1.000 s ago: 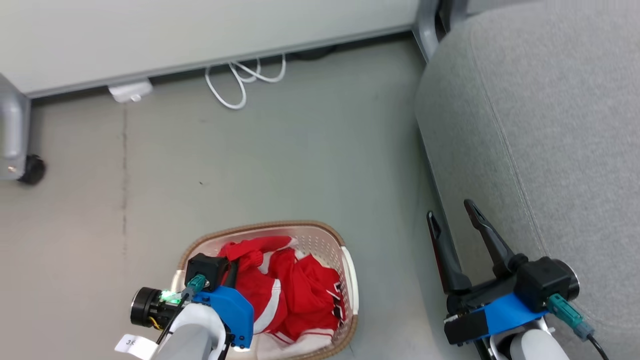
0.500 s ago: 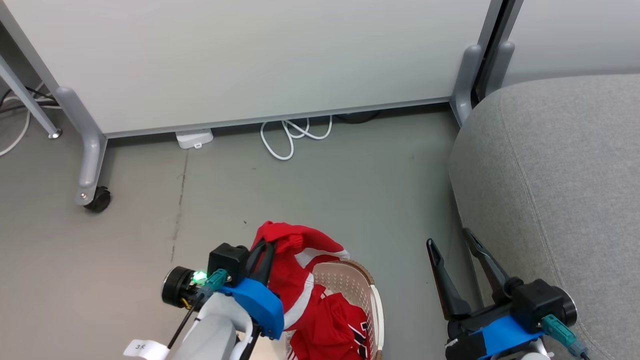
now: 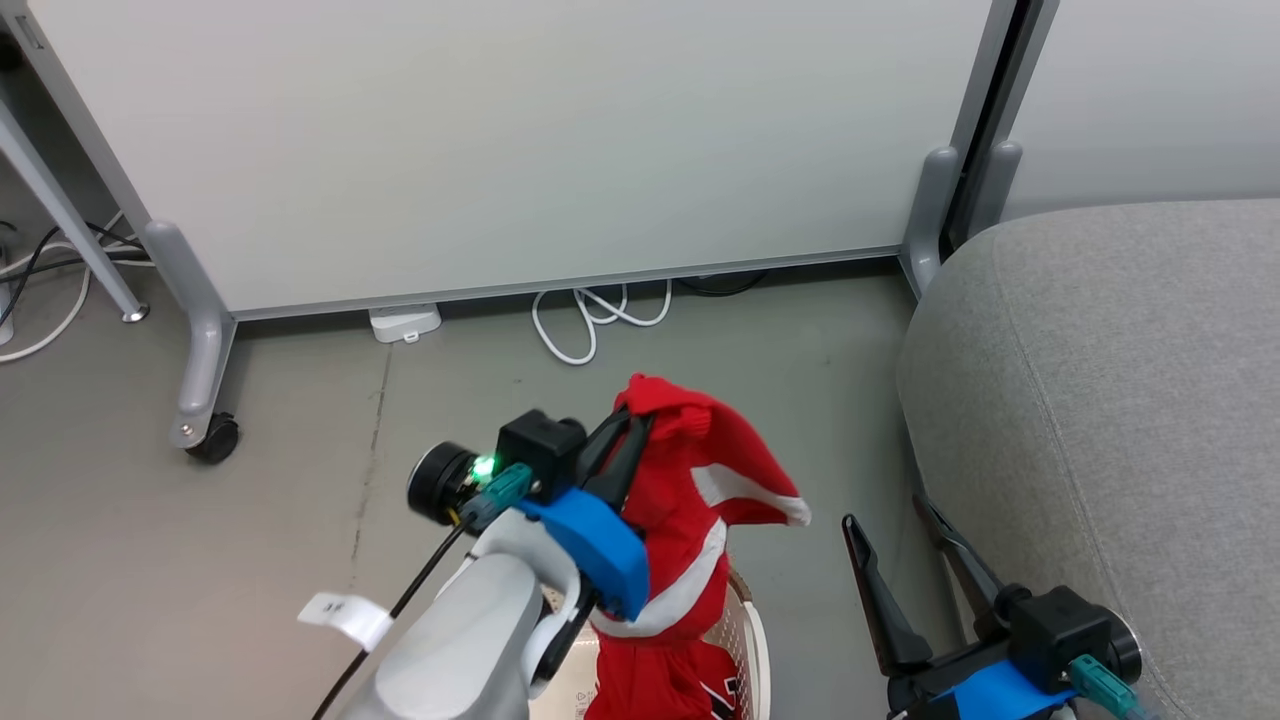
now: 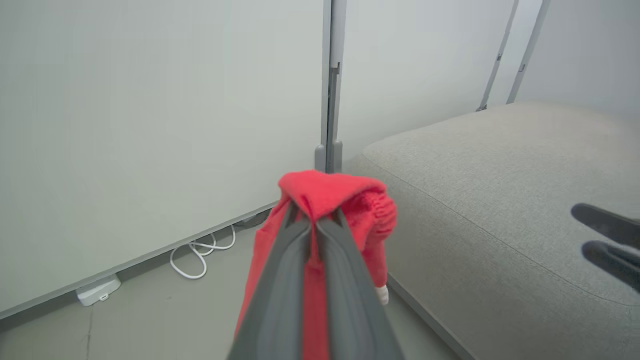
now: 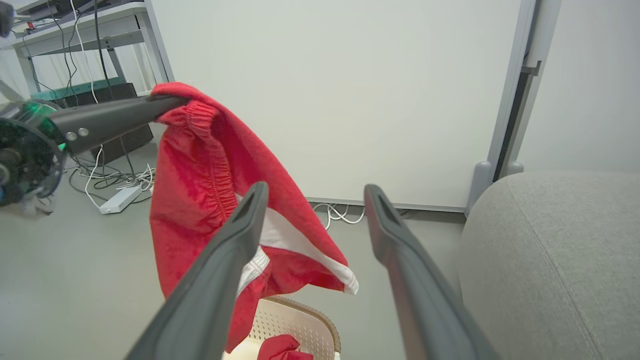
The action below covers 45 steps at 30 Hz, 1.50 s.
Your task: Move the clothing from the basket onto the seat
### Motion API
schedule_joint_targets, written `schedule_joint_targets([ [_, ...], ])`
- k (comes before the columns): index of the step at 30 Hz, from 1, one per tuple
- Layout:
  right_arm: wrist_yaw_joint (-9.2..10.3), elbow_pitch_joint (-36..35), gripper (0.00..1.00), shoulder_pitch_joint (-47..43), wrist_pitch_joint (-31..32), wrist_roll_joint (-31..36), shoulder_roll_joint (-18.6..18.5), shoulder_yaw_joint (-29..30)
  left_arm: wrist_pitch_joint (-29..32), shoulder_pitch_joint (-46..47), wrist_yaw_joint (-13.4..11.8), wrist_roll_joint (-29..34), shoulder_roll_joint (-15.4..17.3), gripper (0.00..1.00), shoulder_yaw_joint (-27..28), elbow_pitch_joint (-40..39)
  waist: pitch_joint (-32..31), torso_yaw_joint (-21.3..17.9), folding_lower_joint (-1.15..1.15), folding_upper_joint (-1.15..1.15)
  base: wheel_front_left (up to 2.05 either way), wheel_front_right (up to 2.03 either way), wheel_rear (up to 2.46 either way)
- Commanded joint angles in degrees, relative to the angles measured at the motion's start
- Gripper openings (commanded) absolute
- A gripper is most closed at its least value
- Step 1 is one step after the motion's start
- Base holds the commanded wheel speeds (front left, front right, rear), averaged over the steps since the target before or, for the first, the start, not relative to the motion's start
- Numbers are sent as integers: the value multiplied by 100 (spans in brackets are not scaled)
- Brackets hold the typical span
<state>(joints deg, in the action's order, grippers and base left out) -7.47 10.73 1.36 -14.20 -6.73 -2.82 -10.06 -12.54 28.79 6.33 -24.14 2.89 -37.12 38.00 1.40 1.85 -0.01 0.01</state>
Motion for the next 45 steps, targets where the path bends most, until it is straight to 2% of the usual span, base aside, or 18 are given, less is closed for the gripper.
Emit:
schedule_joint_targets([
  [1, -4, 8, 100, -80, 27, -53, -12, -26, 57, 220, -48, -129, 0, 0, -163, -95, -37, -34, 1, -1, 0, 0, 0],
  [17, -5, 49, 100, -145, 89, -141, -12, -117, 426, 1187, -431, -1217, 2, 0, -1234, -306, -186, -114, 1, -1, 0, 0, 0],
  [32, -4, 83, 100, -89, 104, -179, -13, -88, 204, 1510, -647, -1771, 2, 0, -1759, -115, -155, -156, 1, -1, 0, 0, 0],
  [37, -4, 161, 100, 157, 216, -153, -13, -200, 141, 1572, -679, -1889, 2, 0, -1934, -83, -139, -157, 1, -1, 0, 0, 0],
  [45, -4, 683, 100, 892, 601, -156, -13, -548, 75, 1684, -723, -2062, 1, 0, -2216, -116, -74, -137, 1, -1, 0, 0, 0],
])
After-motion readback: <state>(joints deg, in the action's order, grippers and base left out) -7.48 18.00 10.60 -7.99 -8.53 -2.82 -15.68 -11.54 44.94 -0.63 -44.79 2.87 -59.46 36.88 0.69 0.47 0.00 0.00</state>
